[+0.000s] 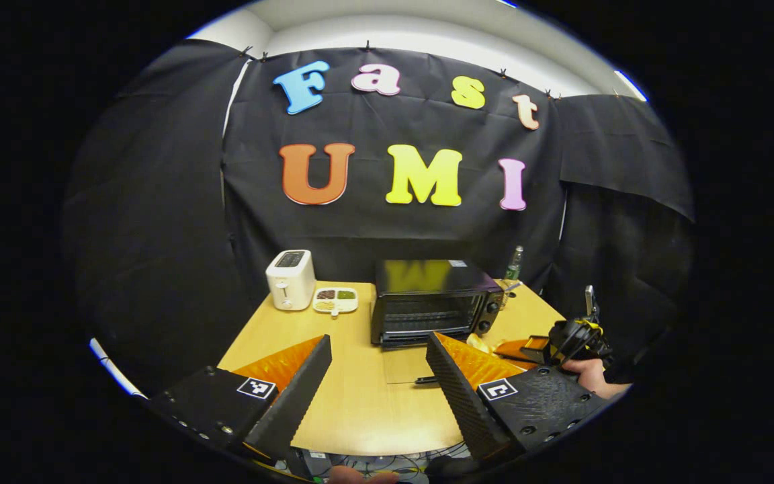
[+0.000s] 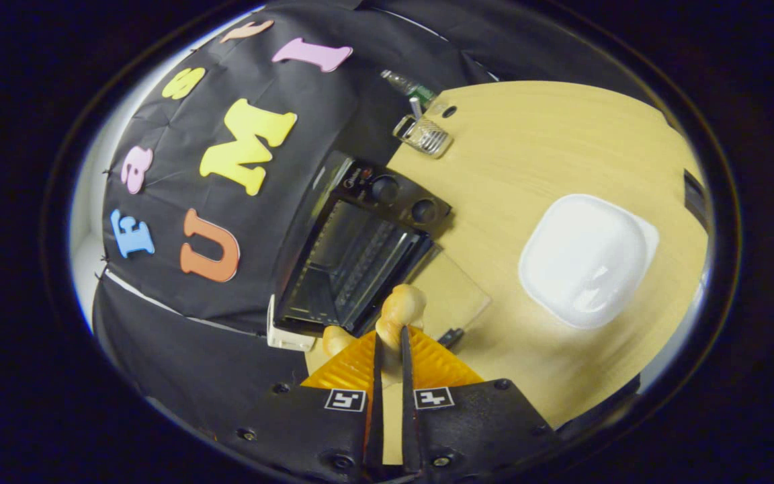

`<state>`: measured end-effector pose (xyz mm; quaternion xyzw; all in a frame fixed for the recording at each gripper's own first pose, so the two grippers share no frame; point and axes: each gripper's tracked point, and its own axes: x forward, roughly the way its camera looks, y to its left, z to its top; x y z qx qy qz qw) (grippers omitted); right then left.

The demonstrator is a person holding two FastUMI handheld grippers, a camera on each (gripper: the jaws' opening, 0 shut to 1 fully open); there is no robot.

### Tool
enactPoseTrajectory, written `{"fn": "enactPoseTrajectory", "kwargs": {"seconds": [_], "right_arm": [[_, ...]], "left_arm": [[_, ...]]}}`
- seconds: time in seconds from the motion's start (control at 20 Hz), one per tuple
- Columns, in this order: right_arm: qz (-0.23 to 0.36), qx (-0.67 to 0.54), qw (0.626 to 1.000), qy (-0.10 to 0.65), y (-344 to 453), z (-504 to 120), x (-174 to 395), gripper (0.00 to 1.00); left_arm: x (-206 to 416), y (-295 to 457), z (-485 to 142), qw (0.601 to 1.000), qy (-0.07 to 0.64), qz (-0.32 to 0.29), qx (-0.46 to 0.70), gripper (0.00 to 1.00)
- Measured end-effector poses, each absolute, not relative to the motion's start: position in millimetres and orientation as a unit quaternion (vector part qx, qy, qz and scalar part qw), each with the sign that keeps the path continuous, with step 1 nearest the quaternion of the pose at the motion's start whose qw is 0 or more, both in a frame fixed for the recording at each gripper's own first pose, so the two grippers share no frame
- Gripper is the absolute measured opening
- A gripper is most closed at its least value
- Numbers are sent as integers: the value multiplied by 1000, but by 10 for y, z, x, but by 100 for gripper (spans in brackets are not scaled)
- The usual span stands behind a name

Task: Open the electric oven with the left hand, put the food in, and close the electric oven.

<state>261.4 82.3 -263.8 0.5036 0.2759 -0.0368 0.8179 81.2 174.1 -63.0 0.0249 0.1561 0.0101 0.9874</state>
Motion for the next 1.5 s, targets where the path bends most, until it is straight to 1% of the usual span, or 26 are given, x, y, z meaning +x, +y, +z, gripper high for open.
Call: {"fn": "enactPoseTrajectory", "kwargs": {"seconds": [0.05, 0.1, 0.15, 0.25, 0.3, 0.55, 0.6, 0.65, 0.8, 0.85, 0.9, 0.95, 1.1, 1.35, 1.5], "right_arm": [[-31, 506, 818, 273, 888, -2634, 2764, 14], [-26, 508, 818, 270, 949, -2628, 2902, 14], [-24, 510, 818, 267, 1001, -2642, 3048, 13], [-23, 518, 816, 255, 1060, -2640, 3351, 11], [-28, 518, 818, 249, 1061, -2662, 3514, 11], [-50, 530, 816, 226, 1049, -2872, 4236, 11], [-58, 530, 816, 225, 1028, -2947, 4366, 14], [-67, 529, 815, 224, 987, -3003, 4467, 15], [-85, 525, 817, 224, 920, -3128, 4647, 15], [-88, 519, 819, 228, 915, -3185, 4673, 13], [-90, 514, 820, 232, 921, -3217, 4673, 17], [-90, 510, 822, 236, 924, -3234, 4681, 15], [-87, 490, 831, 247, 942, -3241, 4662, 19], [-79, 457, 850, 251, 935, -3148, 4631, 36], [-84, 434, 855, 269, 924, -3176, 4474, 49]], "left_arm": [[775, 1827, -636, 987, 159, 22, 27, 94], [729, 1918, -655, 985, 164, 35, 26, 94], [701, 1986, -674, 984, 169, 45, 23, 83], [662, 2119, -700, 982, 178, 64, 16, 83], [639, 2174, -715, 981, 182, 73, 12, 94], [572, 2396, -756, 972, 204, 114, 6, 94], [552, 2426, -756, 971, 207, 119, 7, 94], [535, 2455, -767, 970, 210, 124, 9, 94], [501, 2488, -774, 967, 215, 135, 8, 94], [499, 2499, -783, 967, 215, 137, 8, 94], [504, 2497, -791, 966, 218, 137, 9, 94], [511, 2483, -798, 966, 220, 137, 9, 94], [536, 2423, -801, 966, 220, 133, 10, 94], [521, 2357, -794, 968, 217, 125, 3, 94], [481, 2361, -759, 970, 208, 128, -8, 94]]}}
